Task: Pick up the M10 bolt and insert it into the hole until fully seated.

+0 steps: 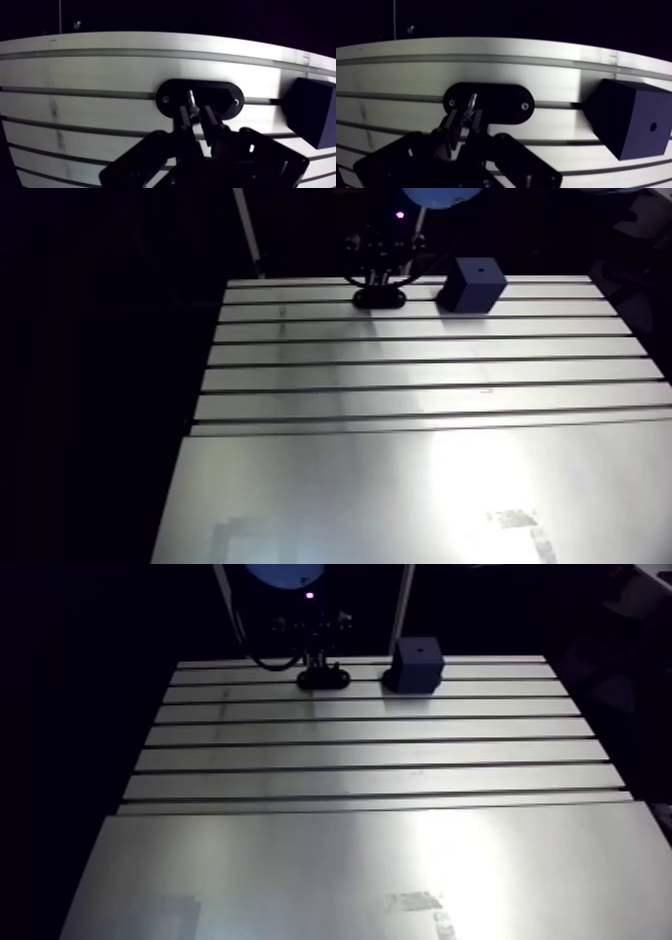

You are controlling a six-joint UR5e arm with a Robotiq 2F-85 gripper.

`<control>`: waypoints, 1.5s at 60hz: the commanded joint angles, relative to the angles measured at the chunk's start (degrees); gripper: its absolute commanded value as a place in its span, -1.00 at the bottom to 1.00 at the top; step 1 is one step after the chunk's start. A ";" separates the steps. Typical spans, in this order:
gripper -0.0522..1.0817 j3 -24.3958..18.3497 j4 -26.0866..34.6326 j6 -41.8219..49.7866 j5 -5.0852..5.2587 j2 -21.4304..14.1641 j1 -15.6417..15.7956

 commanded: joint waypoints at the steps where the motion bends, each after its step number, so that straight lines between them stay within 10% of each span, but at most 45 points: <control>1: 0.61 -0.19 -0.03 0.00 -0.14 -0.29 0.00; 50: 0.97 -3.24 1.07 -0.09 -0.83 -3.53 0.37; 90: 0.99 -17.93 27.17 -0.09 -1.29 -4.28 -6.04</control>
